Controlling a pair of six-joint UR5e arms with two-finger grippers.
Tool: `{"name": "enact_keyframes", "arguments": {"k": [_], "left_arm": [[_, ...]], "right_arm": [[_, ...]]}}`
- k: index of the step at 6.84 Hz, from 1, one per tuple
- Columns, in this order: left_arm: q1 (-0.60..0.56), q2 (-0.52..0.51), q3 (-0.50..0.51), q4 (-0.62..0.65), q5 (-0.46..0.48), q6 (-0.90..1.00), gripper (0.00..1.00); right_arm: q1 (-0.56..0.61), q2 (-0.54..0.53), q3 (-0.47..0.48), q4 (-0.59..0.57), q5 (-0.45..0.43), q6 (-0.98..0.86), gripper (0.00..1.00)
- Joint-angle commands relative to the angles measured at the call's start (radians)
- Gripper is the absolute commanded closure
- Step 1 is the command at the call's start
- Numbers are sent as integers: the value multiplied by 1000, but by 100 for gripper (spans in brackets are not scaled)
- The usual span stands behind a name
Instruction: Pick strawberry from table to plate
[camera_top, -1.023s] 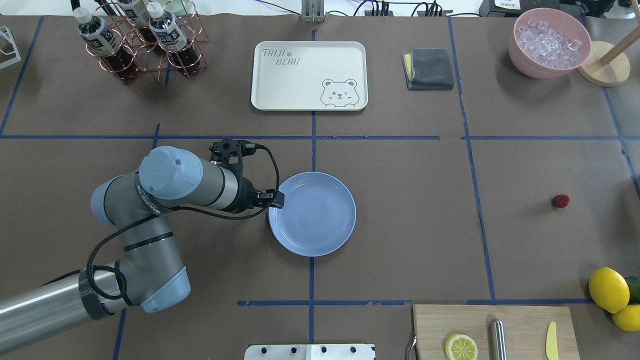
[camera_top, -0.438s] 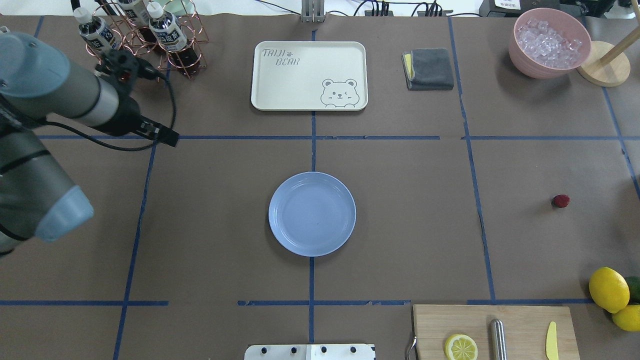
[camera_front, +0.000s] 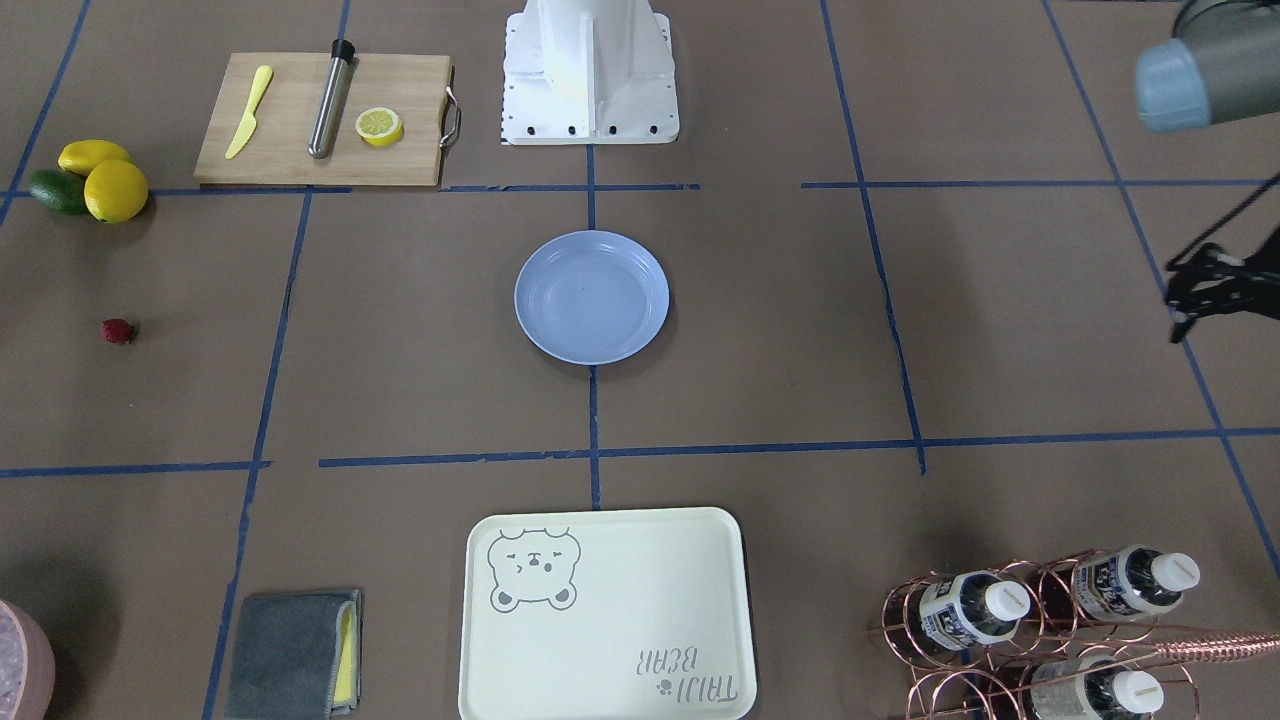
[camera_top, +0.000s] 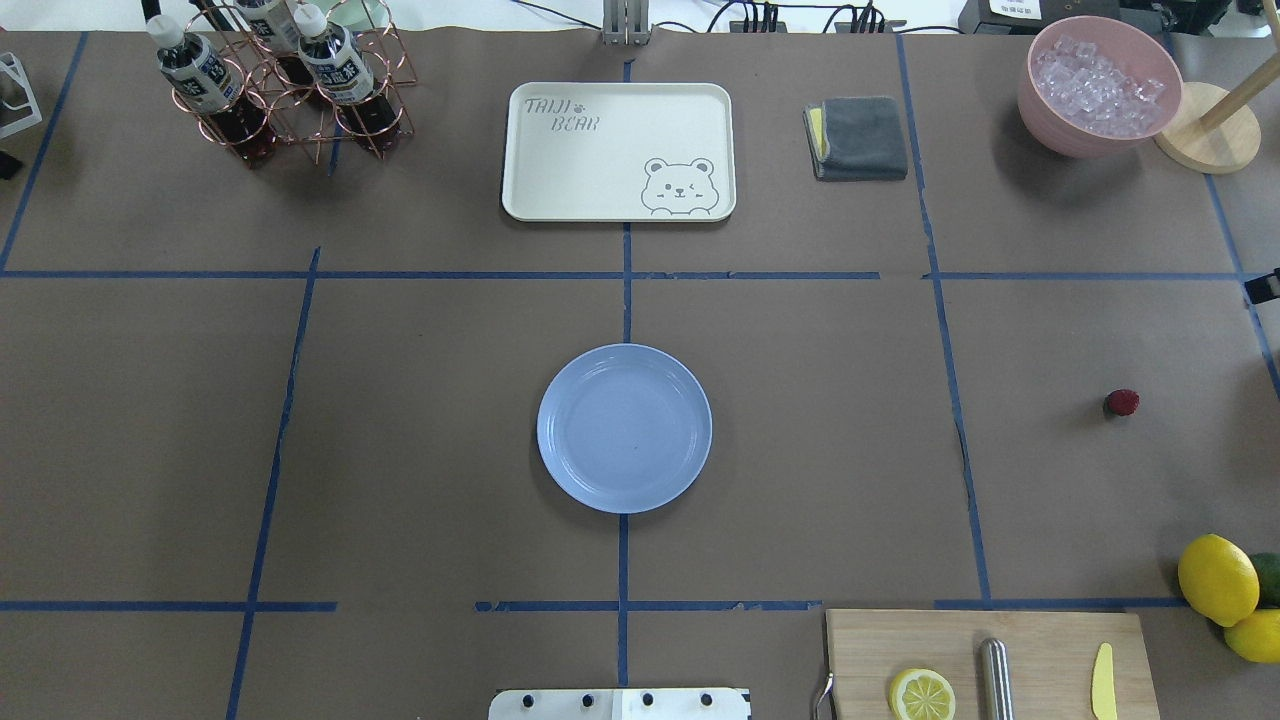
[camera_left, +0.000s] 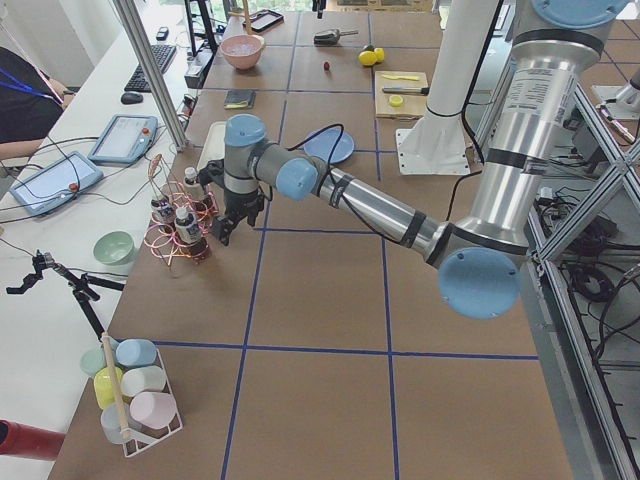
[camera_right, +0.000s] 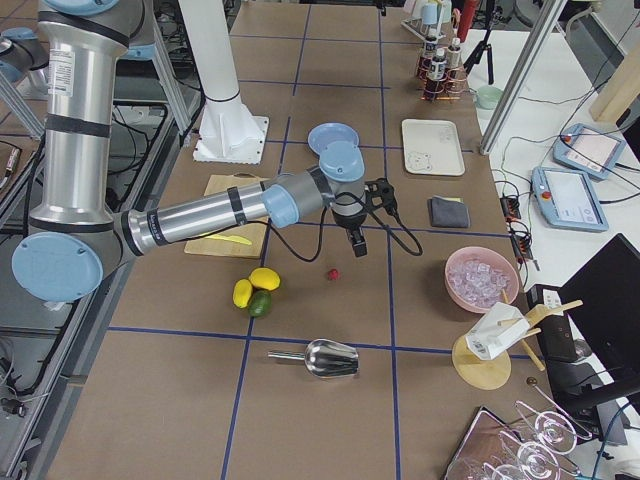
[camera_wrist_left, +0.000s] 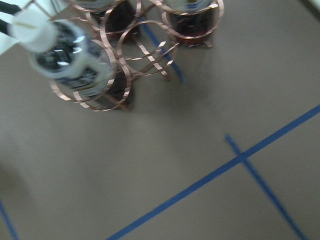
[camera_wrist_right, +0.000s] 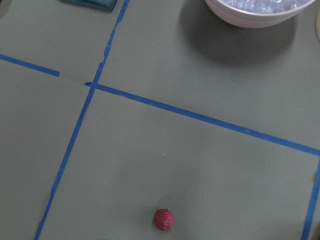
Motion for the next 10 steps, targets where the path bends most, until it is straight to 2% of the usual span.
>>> {"name": "enact_keyframes", "arguments": {"k": [1, 2, 3, 4, 6, 8, 10], "left_arm": [[-162, 124, 74, 36, -232, 92, 0], [-204, 189, 74, 26, -244, 94, 0], [-204, 194, 46, 32, -235, 94, 0], [-202, 183, 46, 30, -233, 92, 0], [-202, 183, 46, 30, -233, 92, 0], [-202, 182, 54, 30, -235, 92, 0], [-204, 193, 42, 32, -233, 92, 0]], "right_arm": [[-156, 79, 29, -1, -85, 237, 0], [-234, 81, 31, 3, -146, 317, 0], [-302, 68, 19, 69, -212, 395, 0], [-361, 8, -27, 211, -286, 410, 0], [-396, -97, -98, 386, -342, 419, 0], [-396, -133, -260, 625, -349, 416, 0], [-397, -126, -299, 634, -353, 416, 4]]}}
